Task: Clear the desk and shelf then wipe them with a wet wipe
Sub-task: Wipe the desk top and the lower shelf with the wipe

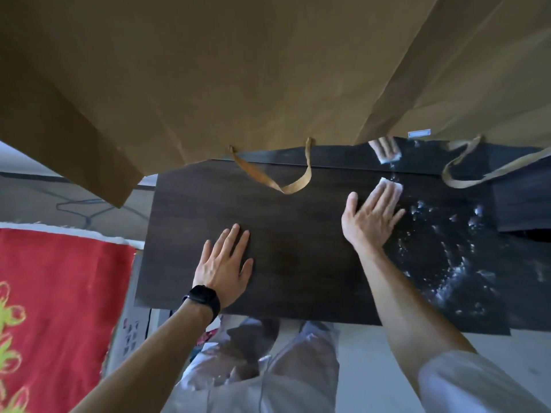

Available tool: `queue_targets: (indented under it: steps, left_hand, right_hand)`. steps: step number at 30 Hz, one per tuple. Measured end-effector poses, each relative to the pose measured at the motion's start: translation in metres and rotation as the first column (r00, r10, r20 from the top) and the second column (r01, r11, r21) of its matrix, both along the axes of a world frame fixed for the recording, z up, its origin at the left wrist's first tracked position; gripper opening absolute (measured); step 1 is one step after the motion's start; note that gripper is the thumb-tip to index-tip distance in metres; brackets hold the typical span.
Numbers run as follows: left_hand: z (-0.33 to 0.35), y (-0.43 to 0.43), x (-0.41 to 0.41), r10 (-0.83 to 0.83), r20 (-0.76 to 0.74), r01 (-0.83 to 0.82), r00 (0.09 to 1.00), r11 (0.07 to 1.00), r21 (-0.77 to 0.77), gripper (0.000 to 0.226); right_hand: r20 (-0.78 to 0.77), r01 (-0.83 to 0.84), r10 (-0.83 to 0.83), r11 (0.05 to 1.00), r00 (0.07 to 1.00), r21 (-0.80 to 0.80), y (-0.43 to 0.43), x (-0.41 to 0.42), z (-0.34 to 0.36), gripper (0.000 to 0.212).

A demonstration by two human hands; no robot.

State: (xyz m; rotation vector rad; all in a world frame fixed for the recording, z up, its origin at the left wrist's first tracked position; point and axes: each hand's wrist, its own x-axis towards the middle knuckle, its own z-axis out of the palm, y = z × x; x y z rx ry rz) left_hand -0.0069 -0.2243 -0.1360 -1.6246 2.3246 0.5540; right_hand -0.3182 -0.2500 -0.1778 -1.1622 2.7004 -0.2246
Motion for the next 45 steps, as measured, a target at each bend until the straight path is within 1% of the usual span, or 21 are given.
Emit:
queue_targets:
  steps: [2, 4, 6, 9, 11, 13, 15, 17, 18, 19, 23, 27, 28, 30, 32, 33, 35, 37, 41, 43, 45]
  left_hand:
    - [-0.001, 0.001, -0.014, -0.018, -0.003, 0.018, 1.0, 1.0, 0.025, 0.063]
    - [-0.001, 0.0, -0.03, -0.024, 0.004, 0.023, 1.0, 0.999, 0.046, 0.065]
    - [-0.001, 0.001, -0.048, -0.006, 0.005, 0.006, 1.0, 0.999, 0.051, 0.067]
    - [-0.003, 0.004, -0.074, 0.002, -0.01, -0.002, 1.0, 0.999, 0.046, 0.069]
    - [-0.004, 0.009, -0.091, 0.0, -0.01, 0.0, 1.0, 0.999, 0.054, 0.069]
    - [-0.004, 0.012, -0.109, 0.0, 0.003, 0.0, 1.0, 0.998, 0.057, 0.069]
    - [-0.003, 0.019, -0.125, 0.046, 0.037, -0.049, 0.998, 0.996, 0.075, 0.071]
    - [-0.001, 0.023, -0.14, 0.115, 0.072, -0.12, 0.991, 0.99, 0.07, 0.074]
    - [0.0, 0.024, -0.148, 0.145, 0.086, -0.151, 0.986, 0.985, 0.078, 0.075]
    - [0.001, 0.025, -0.154, 0.166, 0.099, -0.175, 0.981, 0.981, 0.088, 0.076]
    - [0.001, 0.028, -0.176, 0.212, 0.117, -0.224, 0.97, 0.97, 0.095, 0.077]
    - [0.0, 0.031, -0.193, 0.307, 0.13, -0.319, 0.943, 0.944, 0.082, 0.08]
    - [0.0, 0.031, -0.196, 0.319, 0.139, -0.333, 0.937, 0.939, 0.088, 0.081]
    - [-0.002, 0.031, -0.2, 0.344, 0.146, -0.358, 0.927, 0.931, 0.078, 0.082]
    - [-0.003, 0.034, -0.204, 0.388, 0.139, -0.401, 0.911, 0.913, 0.078, 0.083]
    - [-0.004, 0.035, -0.206, 0.404, 0.134, -0.416, 0.905, 0.906, 0.079, 0.083]
    - [-0.004, 0.035, -0.207, 0.414, 0.128, -0.426, 0.901, 0.901, 0.084, 0.083]
    - [-0.004, 0.036, -0.206, 0.397, 0.128, -0.409, 0.909, 0.908, 0.094, 0.084]
    - [-0.005, 0.037, -0.194, 0.337, 0.123, -0.348, 0.933, 0.933, 0.088, 0.083]
    - [-0.004, 0.036, -0.188, 0.301, 0.122, -0.312, 0.946, 0.946, 0.086, 0.081]
    - [-0.003, 0.035, -0.181, 0.269, 0.118, -0.28, 0.956, 0.956, 0.085, 0.08]
  right_hand:
    - [0.015, -0.225, 0.225, 0.974, 0.974, -0.002, -0.006, 0.039, 0.0, 0.078]
    - [0.044, -0.598, 0.597, 0.801, 0.801, 0.035, 0.003, 0.067, -0.005, 0.079]
    - [0.057, -0.674, 0.672, 0.738, 0.738, 0.026, 0.004, 0.037, -0.006, 0.077]
    - [-0.005, -0.295, 0.295, 0.955, 0.955, 0.009, 0.011, -0.052, -0.01, 0.074]
    - [0.018, -0.017, 0.017, 1.0, 1.0, 0.007, 0.014, -0.098, -0.007, 0.075]
    - [0.053, 0.091, -0.09, 0.996, 0.994, -0.011, 0.005, -0.093, -0.001, 0.08]
    - [0.064, -0.131, 0.133, 0.99, 0.989, -0.045, 0.001, -0.053, 0.0, 0.082]
    - [0.043, -0.556, 0.557, 0.83, 0.829, -0.035, 0.009, -0.016, -0.008, 0.08]
    - [0.039, -0.672, 0.672, 0.741, 0.74, -0.018, 0.011, -0.017, -0.01, 0.079]
    - [0.041, -0.696, 0.696, 0.718, 0.717, -0.017, 0.009, -0.033, -0.011, 0.076]
    - [-0.036, -0.294, 0.294, 0.956, 0.955, 0.008, 0.023, -0.137, -0.014, 0.067]
    - [-0.005, 0.12, -0.12, 0.993, 0.993, 0.0, 0.036, -0.163, -0.008, 0.075]
    - [0.022, 0.101, -0.101, 0.995, 0.995, -0.017, 0.033, -0.151, -0.004, 0.077]
    - [0.01, -0.205, 0.206, 0.978, 0.979, -0.033, 0.034, -0.117, -0.003, 0.078]
    - [0.01, -0.603, 0.603, 0.798, 0.798, -0.007, 0.047, -0.093, -0.005, 0.078]
    - [0.02, -0.679, 0.679, 0.734, 0.734, 0.002, 0.048, -0.098, -0.007, 0.077]
    - [0.018, -0.562, 0.562, 0.827, 0.827, -0.001, 0.042, -0.135, -0.01, 0.073]
    - [-0.035, -0.26, 0.261, 0.965, 0.965, 0.013, 0.037, -0.183, -0.011, 0.072]
    - [0.04, 0.166, -0.165, 0.986, 0.985, -0.009, 0.034, -0.218, -0.008, 0.076]
    - [0.048, 0.2, -0.199, 0.98, 0.979, -0.009, 0.039, -0.182, -0.005, 0.079]
    - [0.028, -0.053, 0.052, 0.999, 0.998, 0.009, 0.057, -0.132, -0.002, 0.08]
